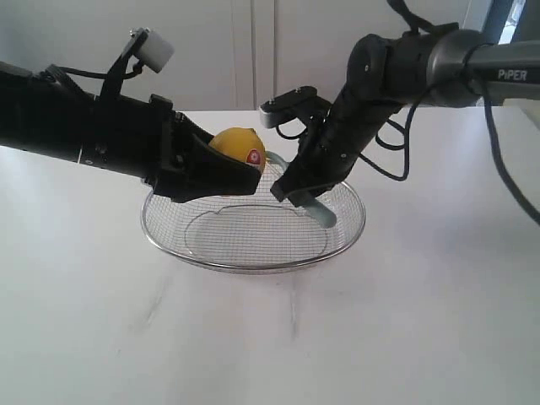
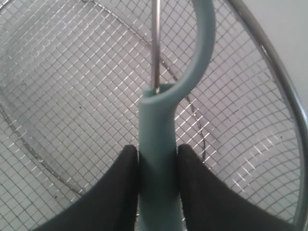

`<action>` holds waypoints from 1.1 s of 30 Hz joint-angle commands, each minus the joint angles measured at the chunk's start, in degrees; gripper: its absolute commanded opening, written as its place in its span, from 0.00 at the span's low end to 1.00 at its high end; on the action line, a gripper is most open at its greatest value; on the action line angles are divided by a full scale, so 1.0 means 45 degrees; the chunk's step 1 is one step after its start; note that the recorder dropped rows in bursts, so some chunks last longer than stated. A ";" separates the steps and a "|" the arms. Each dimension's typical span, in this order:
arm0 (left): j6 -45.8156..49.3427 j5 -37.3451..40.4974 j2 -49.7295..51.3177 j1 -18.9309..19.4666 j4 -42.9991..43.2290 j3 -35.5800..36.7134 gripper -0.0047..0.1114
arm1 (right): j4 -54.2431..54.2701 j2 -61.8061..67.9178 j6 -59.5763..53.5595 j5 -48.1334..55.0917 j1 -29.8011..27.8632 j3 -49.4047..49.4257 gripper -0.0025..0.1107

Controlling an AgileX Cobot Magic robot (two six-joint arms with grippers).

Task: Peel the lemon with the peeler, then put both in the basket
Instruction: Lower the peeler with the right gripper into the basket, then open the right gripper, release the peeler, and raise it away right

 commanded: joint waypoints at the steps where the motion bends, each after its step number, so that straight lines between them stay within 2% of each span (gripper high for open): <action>1: 0.0022 0.0182 -0.0046 -0.0086 -0.0278 0.0088 0.04 | 0.0054 0.0337 0.0175 0.0543 -0.0030 -0.0363 0.02; 24: 0.0022 0.0182 -0.0046 -0.0086 -0.0278 0.0088 0.04 | 0.0607 0.0775 0.1501 0.0333 -0.0030 -0.0384 0.02; 26: 0.0022 0.0182 -0.0046 -0.0086 -0.0278 0.0088 0.04 | 0.0607 0.0775 0.1568 0.0213 -0.0030 -0.0384 0.06; 28: 0.0022 0.0182 -0.0046 -0.0086 -0.0278 0.0088 0.04 | 0.0560 0.0775 0.1568 0.0152 -0.0030 -0.0384 0.20; 30: 0.0022 0.0182 -0.0046 -0.0086 -0.0278 0.0088 0.04 | 0.0560 0.0775 0.1568 0.0150 -0.0030 -0.0384 0.29; 33: 0.0022 0.0184 -0.0046 -0.0086 -0.0310 0.0088 0.04 | 0.0560 0.0775 0.1568 0.0124 -0.0030 -0.0384 0.35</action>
